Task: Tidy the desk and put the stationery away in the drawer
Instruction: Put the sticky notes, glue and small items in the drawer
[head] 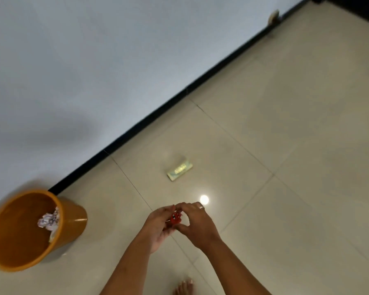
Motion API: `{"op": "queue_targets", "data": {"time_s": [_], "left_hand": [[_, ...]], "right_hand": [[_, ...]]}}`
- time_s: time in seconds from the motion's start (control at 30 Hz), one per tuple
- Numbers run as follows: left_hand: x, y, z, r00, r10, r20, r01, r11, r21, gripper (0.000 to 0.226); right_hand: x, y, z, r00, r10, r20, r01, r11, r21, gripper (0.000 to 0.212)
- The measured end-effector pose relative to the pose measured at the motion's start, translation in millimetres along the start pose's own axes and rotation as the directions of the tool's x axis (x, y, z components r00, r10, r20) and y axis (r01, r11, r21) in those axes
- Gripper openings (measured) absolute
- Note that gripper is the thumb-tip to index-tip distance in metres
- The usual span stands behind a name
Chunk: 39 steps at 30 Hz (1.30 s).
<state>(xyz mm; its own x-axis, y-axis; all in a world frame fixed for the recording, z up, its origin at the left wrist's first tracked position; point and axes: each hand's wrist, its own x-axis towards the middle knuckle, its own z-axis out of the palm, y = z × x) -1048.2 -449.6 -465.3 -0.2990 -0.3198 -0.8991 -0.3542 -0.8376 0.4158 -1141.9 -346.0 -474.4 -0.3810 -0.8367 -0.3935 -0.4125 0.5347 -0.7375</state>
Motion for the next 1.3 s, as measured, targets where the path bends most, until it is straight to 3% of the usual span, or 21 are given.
{"op": "queue_targets", "data": {"time_s": [0.23, 0.37, 0.47, 0.67, 0.9, 1.1, 1.17, 1.3], "left_hand": [[31.0, 66.6, -53.5, 0.984, 0.071, -0.163, -0.09, 0.99, -0.111, 0.017], [78.1, 86.8, -79.4, 0.957, 0.067, -0.281, -0.109, 0.985, -0.136, 0.014], [106.6, 84.8, -92.6, 0.959, 0.029, -0.283, -0.08, 0.982, -0.171, 0.014], [183.6, 71.5, -99.7, 0.95, -0.032, -0.311, -0.041, 0.974, -0.225, 0.014], [280.3, 38.9, -98.6, 0.958, -0.063, -0.28, -0.016, 0.963, -0.271, 0.018], [309.3, 23.3, -105.5, 0.958, -0.084, -0.273, -0.013, 0.941, -0.338, 0.026], [302.5, 21.8, -104.9, 0.953, -0.093, -0.29, -0.026, 0.924, -0.382, 0.025], [265.0, 28.3, -97.3, 0.944, -0.111, -0.312, -0.046, 0.889, -0.455, 0.024]], "right_hand": [[100.1, -40.8, -14.3, 0.992, 0.01, 0.123, 0.0, 0.997, -0.074, 0.058], [165.9, -7.4, -9.4, 0.981, 0.11, 0.161, -0.046, 0.933, -0.357, 0.05], [200.3, 19.6, 2.0, 0.975, 0.173, 0.137, -0.083, 0.863, -0.498, 0.046], [270.0, 81.2, 40.0, 0.972, 0.167, 0.165, -0.003, 0.712, -0.702, 0.053], [341.0, 166.5, 77.1, 0.97, 0.136, 0.204, 0.101, 0.537, -0.838, 0.071], [362.3, 197.9, 85.5, 0.979, 0.049, 0.2, 0.159, 0.437, -0.885, 0.059], [356.0, 191.5, 82.9, 0.979, 0.08, 0.188, 0.133, 0.45, -0.883, 0.061], [333.9, 157.7, 66.8, 0.938, 0.252, 0.238, 0.019, 0.648, -0.761, 0.06]]}}
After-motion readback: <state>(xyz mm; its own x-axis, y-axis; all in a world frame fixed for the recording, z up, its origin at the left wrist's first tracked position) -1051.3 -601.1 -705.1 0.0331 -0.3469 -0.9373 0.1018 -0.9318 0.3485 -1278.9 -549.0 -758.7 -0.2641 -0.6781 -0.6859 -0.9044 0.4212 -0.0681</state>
